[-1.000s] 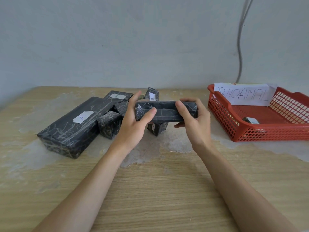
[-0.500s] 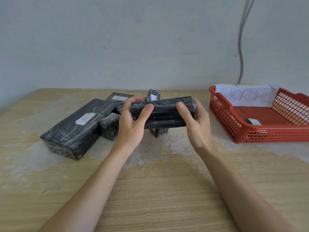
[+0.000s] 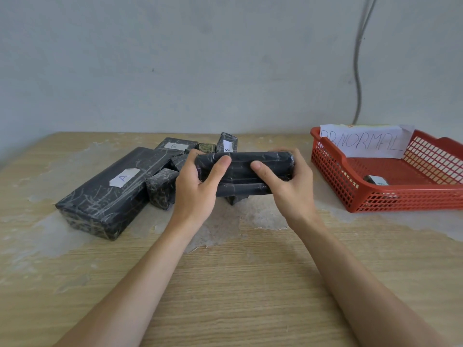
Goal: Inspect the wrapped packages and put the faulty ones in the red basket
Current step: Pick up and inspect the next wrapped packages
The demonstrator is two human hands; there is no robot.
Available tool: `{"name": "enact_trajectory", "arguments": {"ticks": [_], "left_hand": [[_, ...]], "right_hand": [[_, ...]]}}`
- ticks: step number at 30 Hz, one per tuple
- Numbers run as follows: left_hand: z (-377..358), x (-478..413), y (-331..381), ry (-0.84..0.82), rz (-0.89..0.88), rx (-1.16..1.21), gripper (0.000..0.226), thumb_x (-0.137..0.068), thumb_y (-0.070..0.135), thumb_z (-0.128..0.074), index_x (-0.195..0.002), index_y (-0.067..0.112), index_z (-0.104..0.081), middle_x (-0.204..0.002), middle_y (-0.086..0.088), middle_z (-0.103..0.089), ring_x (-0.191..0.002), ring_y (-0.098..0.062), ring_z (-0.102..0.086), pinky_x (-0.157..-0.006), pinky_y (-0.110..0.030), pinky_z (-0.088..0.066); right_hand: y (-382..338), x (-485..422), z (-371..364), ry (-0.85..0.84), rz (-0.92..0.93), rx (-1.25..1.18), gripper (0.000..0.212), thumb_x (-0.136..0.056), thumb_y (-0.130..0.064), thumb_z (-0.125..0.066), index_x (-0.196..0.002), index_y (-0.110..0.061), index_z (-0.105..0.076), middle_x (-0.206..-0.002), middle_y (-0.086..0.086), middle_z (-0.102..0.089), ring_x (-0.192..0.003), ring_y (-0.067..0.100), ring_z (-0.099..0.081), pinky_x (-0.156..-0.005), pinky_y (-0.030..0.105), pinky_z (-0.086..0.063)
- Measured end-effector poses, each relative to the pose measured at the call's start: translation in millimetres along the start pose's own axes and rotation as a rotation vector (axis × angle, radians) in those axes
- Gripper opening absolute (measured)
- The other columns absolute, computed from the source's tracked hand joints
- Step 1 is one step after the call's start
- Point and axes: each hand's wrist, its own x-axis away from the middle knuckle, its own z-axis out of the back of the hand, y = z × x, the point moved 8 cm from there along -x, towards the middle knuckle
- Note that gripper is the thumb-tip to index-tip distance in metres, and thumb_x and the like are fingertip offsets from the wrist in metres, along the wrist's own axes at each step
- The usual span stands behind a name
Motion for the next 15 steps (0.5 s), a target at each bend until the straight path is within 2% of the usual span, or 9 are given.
{"name": "enact_trajectory", "arguments": {"ticks": [2, 5, 8, 10, 13, 15], "left_hand": [[3.7, -0.1, 1.6, 0.015, -0.022, -0.029, 0.035, -0.089, 0.04, -0.084, -0.106, 0.015, -0.066, -0.096, 0.005, -0.078, -0.093, -0.01, -0.075, -0.087, -0.028, -0.059], [7.3, -0.4, -0.9, 0.054, -0.02, -0.041, 0.039, -0.082, 0.034, -0.091, -0.105, 0.013, -0.067, -0.095, 0.003, -0.079, -0.091, -0.012, -0.076, -0.086, -0.031, -0.06], [3.6, -0.9, -1.7, 0.031, 0.001, -0.064, 0.036, -0.086, 0.037, -0.088, -0.105, 0.015, -0.067, -0.095, 0.005, -0.077, -0.091, -0.01, -0.074, -0.086, -0.03, -0.059], [0.8, -1.0, -2.8, -0.013, 0.022, -0.063, 0.028, -0.093, 0.038, -0.08, -0.106, 0.017, -0.067, -0.097, 0.009, -0.077, -0.094, -0.006, -0.072, -0.09, -0.028, -0.055], [2.8, -3.1, -3.6, -0.007, 0.028, -0.045, 0.02, -0.101, 0.035, -0.071, -0.108, 0.016, -0.069, -0.099, 0.008, -0.077, -0.096, -0.006, -0.071, -0.093, -0.03, -0.055], [4.3, -3.1, -2.6, 0.021, 0.028, -0.048, 0.018, -0.102, 0.034, -0.07, -0.108, 0.017, -0.07, -0.099, 0.008, -0.077, -0.094, -0.002, -0.071, -0.09, -0.025, -0.055]], "right_hand": [[0.7, 0.5, -2.1, -0.001, 0.012, 0.016, 0.031, -0.086, -0.033, -0.089, -0.102, -0.017, -0.068, -0.09, -0.005, -0.077, -0.086, 0.013, -0.075, -0.076, 0.03, -0.06], [-1.8, 2.3, -4.5, 0.001, 0.023, 0.031, 0.026, -0.09, -0.034, -0.085, -0.1, -0.018, -0.067, -0.085, -0.01, -0.075, -0.08, 0.005, -0.072, -0.072, 0.021, -0.055], [0.8, 0.9, -1.1, 0.013, 0.011, 0.036, 0.017, -0.102, -0.041, -0.069, -0.096, -0.025, -0.067, -0.081, -0.017, -0.07, -0.08, 0.002, -0.066, -0.076, 0.025, -0.053], [2.2, -1.0, 1.5, 0.027, 0.011, 0.071, 0.018, -0.106, -0.043, -0.063, -0.093, -0.03, -0.067, -0.08, -0.018, -0.069, -0.081, 0.003, -0.066, -0.078, 0.029, -0.053], [3.3, -2.1, -0.3, 0.005, -0.015, 0.039, 0.016, -0.101, -0.043, -0.07, -0.096, -0.028, -0.068, -0.087, -0.013, -0.073, -0.086, 0.006, -0.07, -0.08, 0.033, -0.057], [5.3, -0.9, -4.5, -0.051, -0.058, 0.002, 0.028, -0.092, -0.038, -0.082, -0.111, -0.025, -0.066, -0.101, -0.009, -0.076, -0.095, 0.006, -0.073, -0.082, 0.026, -0.059]]}}
